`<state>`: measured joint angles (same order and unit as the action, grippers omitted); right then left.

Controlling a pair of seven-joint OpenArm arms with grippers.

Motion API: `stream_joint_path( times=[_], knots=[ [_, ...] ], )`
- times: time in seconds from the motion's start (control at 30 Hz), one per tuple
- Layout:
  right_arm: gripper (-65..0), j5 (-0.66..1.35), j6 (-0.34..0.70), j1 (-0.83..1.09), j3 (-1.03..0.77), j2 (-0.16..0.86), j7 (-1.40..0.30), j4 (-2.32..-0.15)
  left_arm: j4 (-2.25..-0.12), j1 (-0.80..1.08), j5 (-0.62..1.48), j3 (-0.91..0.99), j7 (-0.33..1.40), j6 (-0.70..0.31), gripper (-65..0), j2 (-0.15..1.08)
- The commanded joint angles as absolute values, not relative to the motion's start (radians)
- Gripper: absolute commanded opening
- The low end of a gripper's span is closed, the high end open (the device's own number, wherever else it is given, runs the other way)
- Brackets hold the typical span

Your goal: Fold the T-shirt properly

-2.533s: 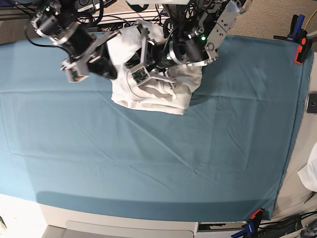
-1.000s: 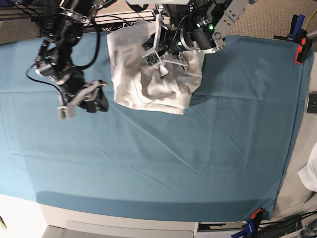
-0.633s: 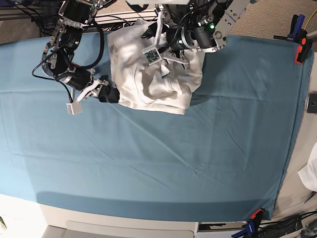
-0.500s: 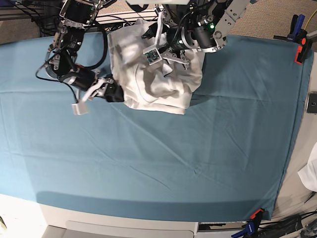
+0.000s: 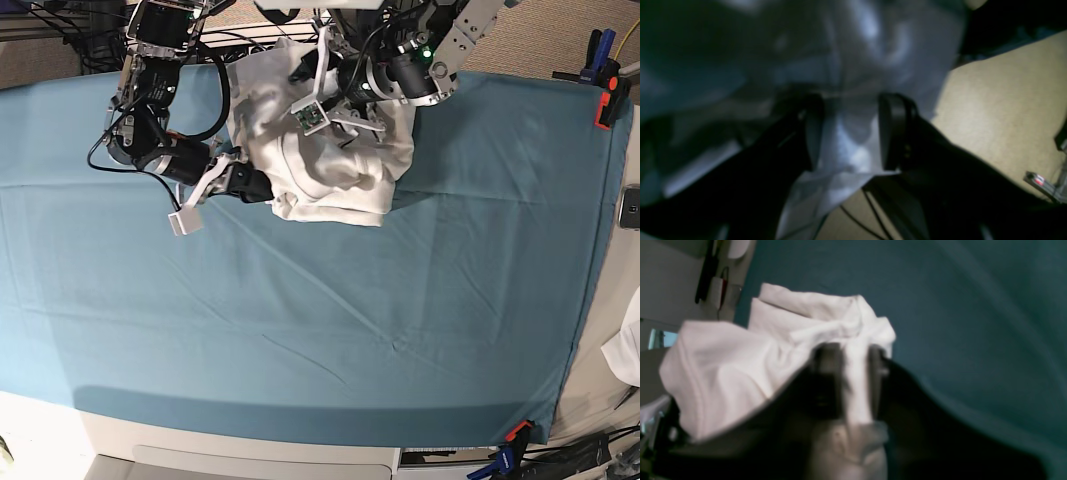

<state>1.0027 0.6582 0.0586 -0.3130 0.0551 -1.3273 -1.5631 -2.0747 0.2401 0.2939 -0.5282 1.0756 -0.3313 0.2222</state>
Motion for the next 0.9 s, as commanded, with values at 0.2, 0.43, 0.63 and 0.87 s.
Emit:
stream_joint_path(
  times=[0.2, 0.43, 0.63, 0.87],
  knots=[
    [-65.0, 1.016, 0.666, 0.047, -0.435, 0.061, -1.305, -1.576, -2.161, 0.272, 0.280, -0.432, 1.085, -0.310, -36.6, 0.220],
    [-65.0, 1.021, 0.666, 0.047, -0.532, 0.061, -1.304, -1.576, -2.228, 0.362, 0.284, -0.250, 1.076, -0.258, -36.6, 0.284],
    [-65.0, 1.032, 0.666, 0.047, -0.519, 0.061, -1.304, -1.576, -2.220, 0.424, 0.318, -0.134, 1.054, -0.228, -36.6, 0.282],
    [-65.0, 1.032, 0.667, 0.047, -0.518, 0.061, -1.304, -1.576, -2.155, 0.433, 0.376, -0.128, 1.037, -0.229, -33.9, 0.252]
  ],
)
